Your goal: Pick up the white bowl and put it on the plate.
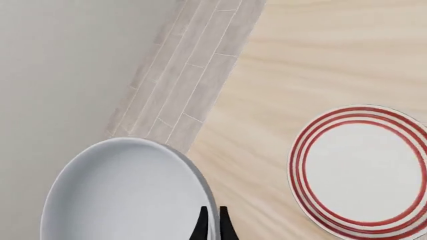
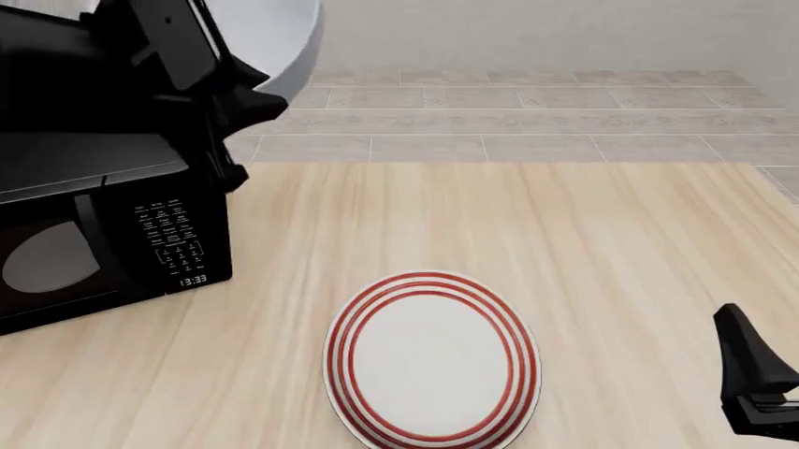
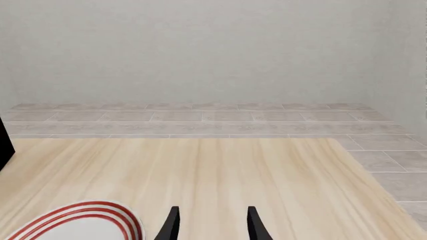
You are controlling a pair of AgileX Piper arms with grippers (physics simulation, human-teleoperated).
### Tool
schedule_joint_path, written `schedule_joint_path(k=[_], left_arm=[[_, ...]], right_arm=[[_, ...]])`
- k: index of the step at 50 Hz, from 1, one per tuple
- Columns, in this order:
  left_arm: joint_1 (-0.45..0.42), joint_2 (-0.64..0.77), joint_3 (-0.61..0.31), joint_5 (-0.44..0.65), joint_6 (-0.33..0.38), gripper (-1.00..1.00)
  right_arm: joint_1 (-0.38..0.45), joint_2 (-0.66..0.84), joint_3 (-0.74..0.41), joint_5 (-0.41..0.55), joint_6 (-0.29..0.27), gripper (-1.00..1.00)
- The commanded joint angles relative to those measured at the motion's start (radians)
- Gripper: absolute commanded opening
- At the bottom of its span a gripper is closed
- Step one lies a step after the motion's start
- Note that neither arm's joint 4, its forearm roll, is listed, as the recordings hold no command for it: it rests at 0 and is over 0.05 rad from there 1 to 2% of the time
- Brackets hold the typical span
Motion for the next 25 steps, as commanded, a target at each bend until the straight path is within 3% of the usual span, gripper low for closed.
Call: schedule_joint_path(k=[1, 25], left_arm=[[-0.083, 0.006, 0.036, -0.041, -0.005, -1.0], [-0.256, 0.067, 0.089, -0.106, -0.049, -1.0]], right_arm=[[-0.003, 0.001, -0.002, 0.002, -0.001, 1.0], [-0.002, 0.0, 0.0, 0.001, -0.001, 1.0]])
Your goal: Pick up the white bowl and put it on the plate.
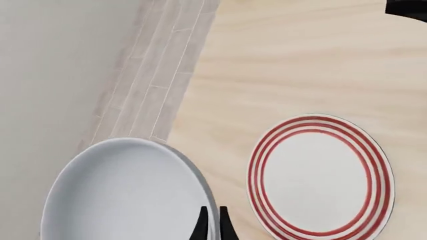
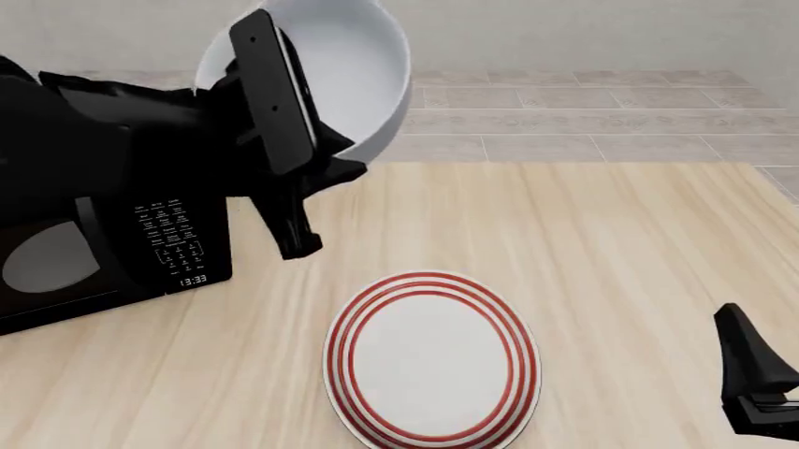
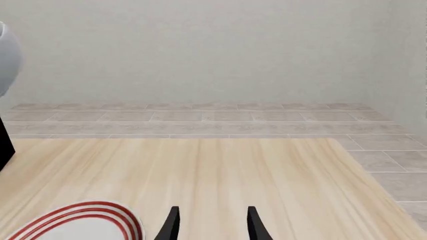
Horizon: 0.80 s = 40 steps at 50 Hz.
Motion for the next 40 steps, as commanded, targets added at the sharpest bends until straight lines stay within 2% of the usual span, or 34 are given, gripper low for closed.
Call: schedule_joint_path(k=[1, 7, 8, 21, 23, 40], left_arm=[[-0.086, 0.003, 0.015, -0.019, -0.029, -1.0], [-0.118, 0.009, 0.035, -0.025, -0.04, -1.0], [-0.147, 0.008, 0.031, -0.026, -0.068, -1.0], [-0.2, 0.03, 0.093, -0.063, -0.077, -1.0], [-0.222, 0.032, 0.08, -0.048, -0.105, -1.0], [-0.313, 0.048, 0.126, -0.084, -0.153, -1.0]], right_arm=[[-0.002, 0.0, 0.002, -0.001, -0.001, 1.0], [-0.002, 0.001, 0.005, -0.005, -0.001, 1.0], [-0.002, 0.001, 0.005, -0.006, -0.001, 1.0], [-0.002, 0.003, 0.005, -0.007, -0.001, 1.0], [-0.002, 0.003, 0.004, -0.006, -0.001, 1.0], [-0.002, 0.004, 0.007, -0.009, -0.001, 1.0]])
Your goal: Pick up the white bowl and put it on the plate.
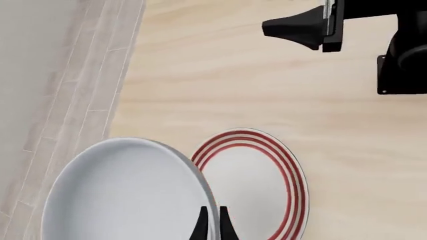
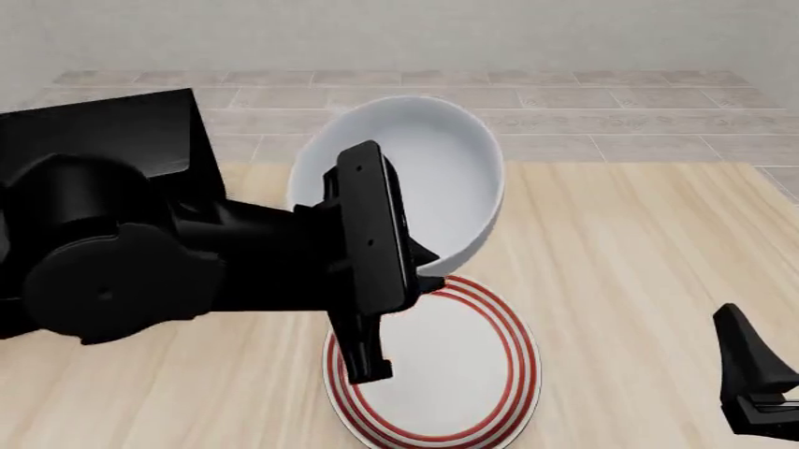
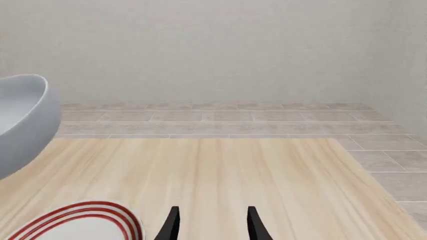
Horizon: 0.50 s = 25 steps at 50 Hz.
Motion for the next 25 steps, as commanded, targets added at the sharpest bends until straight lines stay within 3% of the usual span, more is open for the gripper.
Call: schedule_joint_path(k=[1, 25], left_arm=[[-0.064, -0.006, 0.014, -0.015, -0.042, -1.0], [-0.105, 0.034, 0.07, -0.094, -0.105, -1.0]], right_arm=[[-0.002, 0.001, 0.002, -0.002, -0.001, 1.0], [-0.002, 0.003, 0.003, -0.005, -0.001, 1.0]])
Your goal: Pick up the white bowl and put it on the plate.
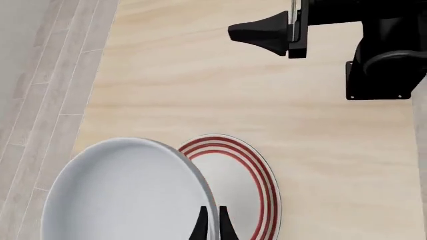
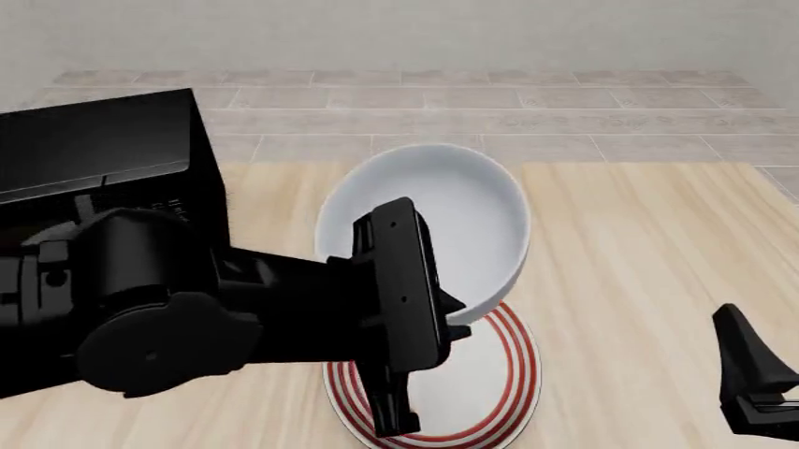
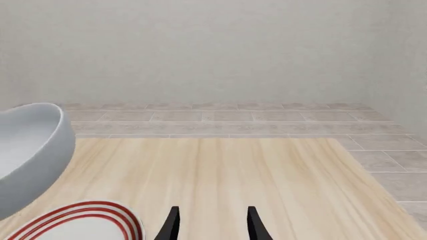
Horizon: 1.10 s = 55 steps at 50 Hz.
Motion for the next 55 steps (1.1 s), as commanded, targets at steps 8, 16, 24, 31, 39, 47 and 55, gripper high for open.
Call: schedule_joint_path(k=[8, 16, 24, 31, 39, 47, 55], left_arm=[[-0.017, -0.007, 0.031, -0.043, -0.037, -1.0], [-0.019, -0.002, 0.046, -0.057, -0.065, -1.0], [-0.023, -0.001, 0.057, -0.064, -0.086, -1.0], [-0.023, 0.007, 0.074, -0.085, -0.1, -1.0], [-0.022, 0.014, 0.08, -0.096, -0.115, -1.0], [-0.02, 0.021, 0.093, -0.111, -0.128, -1.0], [-0.023, 0.027, 0.103, -0.128, -0.141, -1.0]], right_arm=[[-0.002, 0.001, 0.001, -0.002, -0.001, 1.0], [-0.002, 0.001, 0.001, -0.002, -0.001, 1.0], [-0.002, 0.001, 0.001, -0.002, -0.001, 1.0], [-0.002, 0.001, 0.001, -0.002, -0.001, 1.0], [-0.003, 0.001, 0.001, -0.002, -0.001, 1.0], [-0.002, 0.001, 0.001, -0.002, -0.001, 1.0], [-0.003, 0.001, 0.001, -0.002, 0.0, 1.0]])
